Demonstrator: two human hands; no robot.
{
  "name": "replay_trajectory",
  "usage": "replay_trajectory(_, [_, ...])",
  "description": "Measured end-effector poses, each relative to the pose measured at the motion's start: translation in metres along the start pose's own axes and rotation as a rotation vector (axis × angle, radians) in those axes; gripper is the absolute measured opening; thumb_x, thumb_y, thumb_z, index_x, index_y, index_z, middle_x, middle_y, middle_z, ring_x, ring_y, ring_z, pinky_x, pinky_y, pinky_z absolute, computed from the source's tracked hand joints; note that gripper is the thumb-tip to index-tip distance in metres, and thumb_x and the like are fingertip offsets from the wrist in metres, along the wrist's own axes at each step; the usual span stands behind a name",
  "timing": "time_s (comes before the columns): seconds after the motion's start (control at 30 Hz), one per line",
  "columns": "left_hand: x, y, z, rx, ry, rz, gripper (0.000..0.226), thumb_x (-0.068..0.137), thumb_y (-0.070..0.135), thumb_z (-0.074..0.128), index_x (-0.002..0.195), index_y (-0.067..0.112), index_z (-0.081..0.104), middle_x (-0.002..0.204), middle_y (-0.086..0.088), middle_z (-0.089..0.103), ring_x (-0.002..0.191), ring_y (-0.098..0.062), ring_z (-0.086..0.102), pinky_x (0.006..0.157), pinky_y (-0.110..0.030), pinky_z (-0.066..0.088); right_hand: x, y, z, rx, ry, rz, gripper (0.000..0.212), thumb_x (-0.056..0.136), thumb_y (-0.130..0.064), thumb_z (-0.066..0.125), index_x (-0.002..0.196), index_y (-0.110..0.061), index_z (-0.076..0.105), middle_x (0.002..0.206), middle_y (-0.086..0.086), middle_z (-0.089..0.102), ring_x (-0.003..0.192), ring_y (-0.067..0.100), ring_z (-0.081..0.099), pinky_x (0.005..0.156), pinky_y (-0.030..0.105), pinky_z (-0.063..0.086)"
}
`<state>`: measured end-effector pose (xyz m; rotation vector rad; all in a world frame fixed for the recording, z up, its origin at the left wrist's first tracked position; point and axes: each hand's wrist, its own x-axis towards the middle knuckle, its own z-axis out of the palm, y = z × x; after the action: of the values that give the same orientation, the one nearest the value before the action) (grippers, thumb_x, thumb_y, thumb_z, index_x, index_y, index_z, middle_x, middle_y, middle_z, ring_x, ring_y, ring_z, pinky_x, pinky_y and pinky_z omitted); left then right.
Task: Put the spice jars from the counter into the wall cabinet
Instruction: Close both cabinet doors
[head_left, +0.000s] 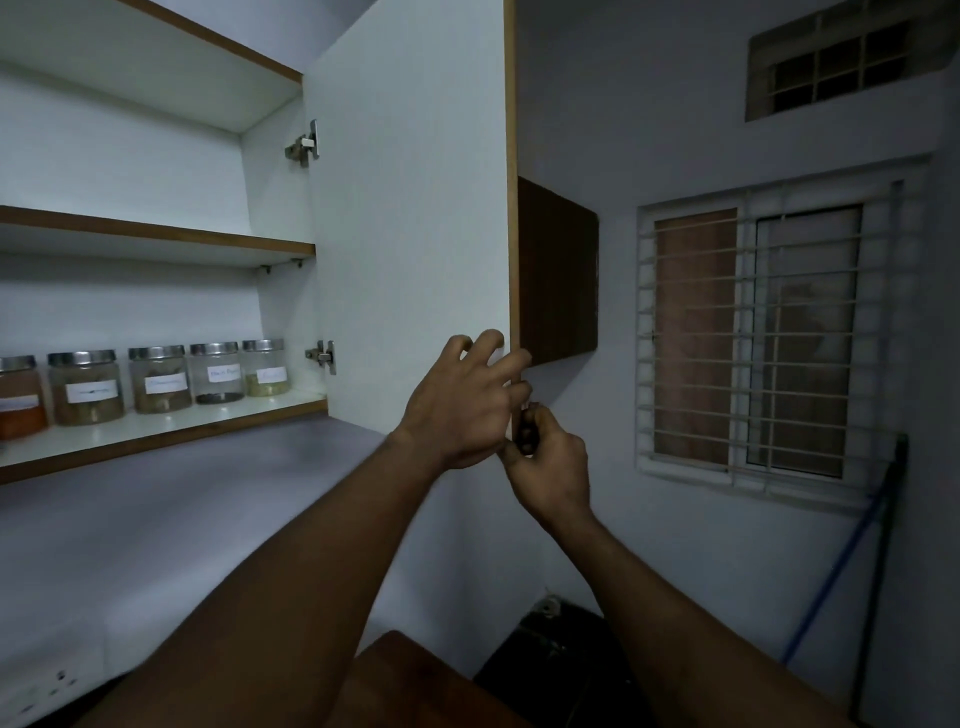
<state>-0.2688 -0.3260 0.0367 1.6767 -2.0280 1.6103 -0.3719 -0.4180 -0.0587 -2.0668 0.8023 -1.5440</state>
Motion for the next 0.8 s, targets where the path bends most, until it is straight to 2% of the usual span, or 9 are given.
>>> replay_trajectory(0.23, [-0.063,-0.029,-0.045,0.033,0.06,0.019,0.048,0.086,0.029,0.032,0.111,0.019,0.072,0.131,-0.006,0.06,0.113,-0.032,0.049,0.086,-0.045,0.037,-0.046,-0.052,0.023,0.031,0.047,-0.184,0.023,0.088,-0.049,0.067,0.094,-0.028,0.061,0.08,-0.02,0.064,0.071,-0.004,0.062,0.064,0.017,0.05])
replay_trajectory(0.33, [-0.099,-0.046,-0.065,0.041,0.073,-0.034,0.039,0.09,0.031,0.037,0.104,0.016,0.07,0.123,-0.006,0.063,0.103,-0.033,0.05,0.079,-0.044,0.039,-0.066,-0.083,0.042,0.007,0.035,-0.281,0.026,0.086,-0.055,0.063,0.091,-0.03,0.06,0.081,-0.019,0.065,0.069,0.0,0.062,0.062,0.021,0.053])
replay_trajectory(0.4, [-0.124,-0.058,-0.074,0.046,0.03,-0.069,0.035,0.096,0.032,0.038,0.103,0.014,0.067,0.119,-0.007,0.063,0.098,-0.032,0.049,0.077,-0.045,0.041,-0.081,-0.106,0.06,0.005,0.031,-0.321,0.029,0.086,-0.058,0.062,0.094,-0.03,0.059,0.085,-0.018,0.067,0.071,0.001,0.062,0.061,0.024,0.054])
replay_trajectory(0.57, [-0.184,-0.091,-0.099,0.154,-0.13,-0.121,0.048,0.104,0.034,0.028,0.111,0.011,0.07,0.117,-0.01,0.064,0.097,-0.028,0.053,0.084,-0.044,0.043,-0.107,-0.167,0.109,0.044,-0.054,-0.309,0.047,0.084,-0.076,0.049,0.11,-0.036,0.05,0.106,-0.016,0.063,0.081,0.007,0.063,0.064,0.028,0.053])
replay_trajectory(0.7, [-0.23,-0.11,-0.116,0.188,-0.303,-0.282,0.049,0.103,0.039,0.028,0.13,0.019,0.065,0.14,-0.006,0.055,0.115,-0.029,0.05,0.096,-0.044,0.045,-0.119,-0.205,0.15,0.072,-0.194,-0.283,0.047,0.079,-0.054,0.061,0.117,-0.032,0.046,0.114,-0.009,0.058,0.081,0.015,0.065,0.061,0.026,0.048])
replay_trajectory(0.8, [-0.262,-0.125,-0.124,0.21,-0.381,-0.422,0.043,0.102,0.037,0.046,0.139,0.02,0.059,0.152,-0.006,0.049,0.133,-0.036,0.044,0.109,-0.049,0.041,-0.12,-0.229,0.182,0.06,-0.302,-0.344,0.056,0.084,-0.052,0.06,0.132,-0.028,0.046,0.133,-0.003,0.056,0.096,0.021,0.067,0.075,0.034,0.058])
